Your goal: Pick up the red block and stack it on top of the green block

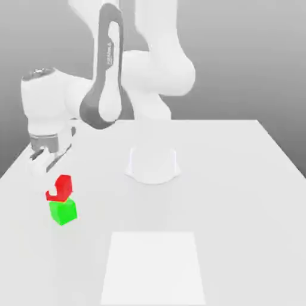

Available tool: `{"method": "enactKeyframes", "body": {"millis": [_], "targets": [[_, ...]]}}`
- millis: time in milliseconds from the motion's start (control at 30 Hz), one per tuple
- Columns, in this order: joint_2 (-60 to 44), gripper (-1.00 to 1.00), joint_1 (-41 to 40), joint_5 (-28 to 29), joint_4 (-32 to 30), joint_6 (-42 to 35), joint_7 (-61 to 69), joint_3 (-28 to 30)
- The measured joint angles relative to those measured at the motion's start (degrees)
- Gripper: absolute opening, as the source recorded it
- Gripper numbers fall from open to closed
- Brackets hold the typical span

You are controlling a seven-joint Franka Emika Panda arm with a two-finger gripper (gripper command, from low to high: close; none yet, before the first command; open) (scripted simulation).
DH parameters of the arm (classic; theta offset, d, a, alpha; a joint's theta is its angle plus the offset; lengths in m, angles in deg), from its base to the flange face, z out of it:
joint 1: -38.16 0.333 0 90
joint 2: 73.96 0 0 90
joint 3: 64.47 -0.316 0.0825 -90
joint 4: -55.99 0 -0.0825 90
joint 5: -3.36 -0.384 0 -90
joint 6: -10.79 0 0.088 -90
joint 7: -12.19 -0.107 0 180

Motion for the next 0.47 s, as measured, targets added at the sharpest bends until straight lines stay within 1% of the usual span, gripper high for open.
{"method": "enactKeyframes", "body": {"millis": [200,233,333,467], "targets": [[-0.6,1.0,1.5,-0.5,0.0,0.5,0.4,0.3],[0.2,1.0,1.1,0.2,0.0,-0.2,-0.1,0.7],[5.3,1.0,-0.8,3.6,-0.2,-5.1,-2.5,0.6],[13.5,1.0,-2.3,6.4,-0.5,-12.9,-4.3,-0.3]]}}
